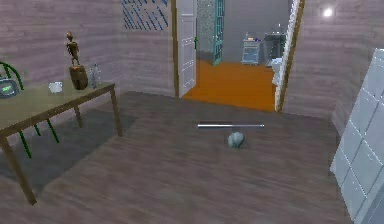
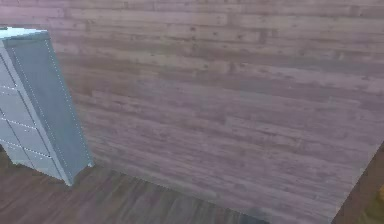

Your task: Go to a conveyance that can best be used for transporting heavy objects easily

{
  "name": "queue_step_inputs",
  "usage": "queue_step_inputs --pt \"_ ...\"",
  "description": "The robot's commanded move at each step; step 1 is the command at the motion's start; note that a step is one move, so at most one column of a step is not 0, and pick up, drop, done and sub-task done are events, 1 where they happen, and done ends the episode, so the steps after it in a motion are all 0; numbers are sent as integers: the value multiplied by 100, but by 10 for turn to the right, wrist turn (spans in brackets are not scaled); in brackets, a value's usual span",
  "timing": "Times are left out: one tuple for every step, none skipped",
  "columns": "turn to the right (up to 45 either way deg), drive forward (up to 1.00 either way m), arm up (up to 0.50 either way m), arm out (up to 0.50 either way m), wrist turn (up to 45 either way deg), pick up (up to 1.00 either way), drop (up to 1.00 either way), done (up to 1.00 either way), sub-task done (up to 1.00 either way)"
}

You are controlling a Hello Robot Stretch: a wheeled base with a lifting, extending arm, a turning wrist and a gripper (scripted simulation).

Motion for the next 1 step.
queue_step_inputs --pt "90 0 0 0 0 0 0 0 0"
